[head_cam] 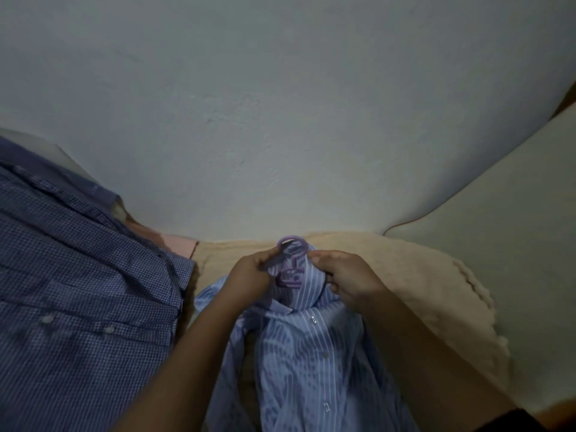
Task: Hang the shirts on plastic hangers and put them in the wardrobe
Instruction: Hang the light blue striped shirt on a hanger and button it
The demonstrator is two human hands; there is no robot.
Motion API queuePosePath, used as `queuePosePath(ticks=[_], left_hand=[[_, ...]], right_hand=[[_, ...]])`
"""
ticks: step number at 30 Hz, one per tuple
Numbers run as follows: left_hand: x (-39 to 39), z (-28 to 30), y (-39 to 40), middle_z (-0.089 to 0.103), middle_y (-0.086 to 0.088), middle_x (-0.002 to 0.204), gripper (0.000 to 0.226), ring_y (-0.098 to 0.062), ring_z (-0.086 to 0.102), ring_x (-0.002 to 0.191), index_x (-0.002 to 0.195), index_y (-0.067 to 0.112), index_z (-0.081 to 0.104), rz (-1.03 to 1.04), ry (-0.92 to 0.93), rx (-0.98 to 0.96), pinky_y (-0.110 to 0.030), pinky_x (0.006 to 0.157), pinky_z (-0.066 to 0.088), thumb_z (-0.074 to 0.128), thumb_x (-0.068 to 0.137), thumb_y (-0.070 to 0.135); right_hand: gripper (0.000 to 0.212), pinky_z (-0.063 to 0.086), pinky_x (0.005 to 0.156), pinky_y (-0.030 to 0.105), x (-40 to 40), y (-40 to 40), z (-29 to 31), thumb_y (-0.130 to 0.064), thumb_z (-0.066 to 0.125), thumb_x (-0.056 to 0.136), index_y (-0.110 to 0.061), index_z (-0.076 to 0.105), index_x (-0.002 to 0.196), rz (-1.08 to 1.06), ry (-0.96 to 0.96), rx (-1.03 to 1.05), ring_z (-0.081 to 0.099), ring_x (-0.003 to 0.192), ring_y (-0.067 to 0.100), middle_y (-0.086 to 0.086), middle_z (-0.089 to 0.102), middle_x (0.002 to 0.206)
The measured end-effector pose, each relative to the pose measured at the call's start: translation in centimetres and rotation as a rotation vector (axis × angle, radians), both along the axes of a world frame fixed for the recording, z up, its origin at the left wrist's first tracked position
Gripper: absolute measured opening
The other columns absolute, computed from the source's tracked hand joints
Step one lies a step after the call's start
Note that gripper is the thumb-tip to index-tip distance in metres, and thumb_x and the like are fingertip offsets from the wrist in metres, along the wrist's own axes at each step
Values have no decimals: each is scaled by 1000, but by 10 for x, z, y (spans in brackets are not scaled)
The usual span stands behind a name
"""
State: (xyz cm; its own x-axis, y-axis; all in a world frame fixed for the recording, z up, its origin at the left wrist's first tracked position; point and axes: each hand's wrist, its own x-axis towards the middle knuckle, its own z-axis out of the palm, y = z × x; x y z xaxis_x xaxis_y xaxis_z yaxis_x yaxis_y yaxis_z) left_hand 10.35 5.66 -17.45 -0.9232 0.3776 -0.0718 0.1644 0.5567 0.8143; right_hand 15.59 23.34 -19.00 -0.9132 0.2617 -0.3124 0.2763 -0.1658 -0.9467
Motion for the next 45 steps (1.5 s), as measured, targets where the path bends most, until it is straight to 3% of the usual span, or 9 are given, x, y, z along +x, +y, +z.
queuePosePath(ticks=[4, 9, 14, 17, 20, 26, 34, 42, 45], left_hand=[[4, 2, -18, 66, -12, 77, 62, -27, 56, 62, 113, 26, 68, 109, -311, 234, -36, 58, 47, 43, 77, -18], [-9, -9, -30, 64, -17, 109, 61, -28, 67, 79, 127, 0, 53, 131, -775, 674, -27, 54, 56, 24, 77, -20], [-29, -27, -24, 68, -17, 110, 88, -35, 68, 92, 130, 3, 51, 133, -903, 999, -36, 67, 60, 70, 46, -12], [-38, -32, -11, 65, -11, 103, 74, -28, 60, 83, 138, 15, 43, 246, -746, 777, -26, 56, 54, 28, 76, -23], [-47, -38, -6, 63, -9, 91, 71, -23, 55, 68, 144, 18, 40, 268, -500, 359, -30, 58, 47, 43, 82, -16], [-44, -42, -3, 65, -21, 93, 67, -30, 64, 66, 147, 21, 32, 271, -498, 107, -36, 64, 56, 57, 87, 4], [-56, -61, 3, 52, -15, 134, 72, -21, 63, 87, 152, 24, 21, 458, -763, 1142, -34, 67, 58, 40, 93, -14], [-59, -108, 12, 63, -13, 88, 76, -26, 55, 65, 152, 17, 20, 433, -546, 312, -33, 56, 44, 51, 89, -10], [-67, -102, 15, 65, -11, 111, 55, -18, 54, 62, 144, 15, 37, 424, -255, 98, -27, 56, 42, 52, 91, 10]], right_hand=[[15, 43, 72, 28, 7, 1, 5, -13, 53, 95, -15, 67, 90, -85, -61, -243, 61, 86, 20, 3, 68, 93], [28, 51, 77, 41, 4, 11, -6, -12, 41, 100, -8, 53, 125, -150, -106, -605, 59, 90, 27, 13, 61, 116], [36, 47, 86, 47, -17, 11, -24, -17, 35, 102, -9, 46, 135, -178, -88, -710, 60, 97, 31, 15, 58, 127], [29, 57, 69, 39, -29, 11, -36, -18, 36, 101, -12, 64, 100, -177, -48, -662, 71, 72, 22, 8, 73, 86], [30, 55, 57, 33, -34, 13, -45, -11, 41, 99, -12, 62, 77, -212, 22, -649, 66, 57, 20, 7, 69, 70], [9, 41, 64, 33, -41, 13, -62, -6, 55, 91, -14, 56, 94, -342, 46, -548, 46, 58, 18, 5, 57, 69], [17, 57, 62, 37, -46, 24, -67, 1, 48, 93, -15, 54, 90, -447, 121, -658, 63, 73, 22, 9, 65, 84], [15, 52, 57, 31, -52, 24, -103, 0, 51, 92, -2, 64, 98, -376, -183, -129, 62, 68, 23, 10, 68, 76], [12, 44, 73, 29, -64, 23, -90, -9, 54, 90, -9, 63, 97, -430, -94, 339, 55, 85, 19, 5, 63, 93]])
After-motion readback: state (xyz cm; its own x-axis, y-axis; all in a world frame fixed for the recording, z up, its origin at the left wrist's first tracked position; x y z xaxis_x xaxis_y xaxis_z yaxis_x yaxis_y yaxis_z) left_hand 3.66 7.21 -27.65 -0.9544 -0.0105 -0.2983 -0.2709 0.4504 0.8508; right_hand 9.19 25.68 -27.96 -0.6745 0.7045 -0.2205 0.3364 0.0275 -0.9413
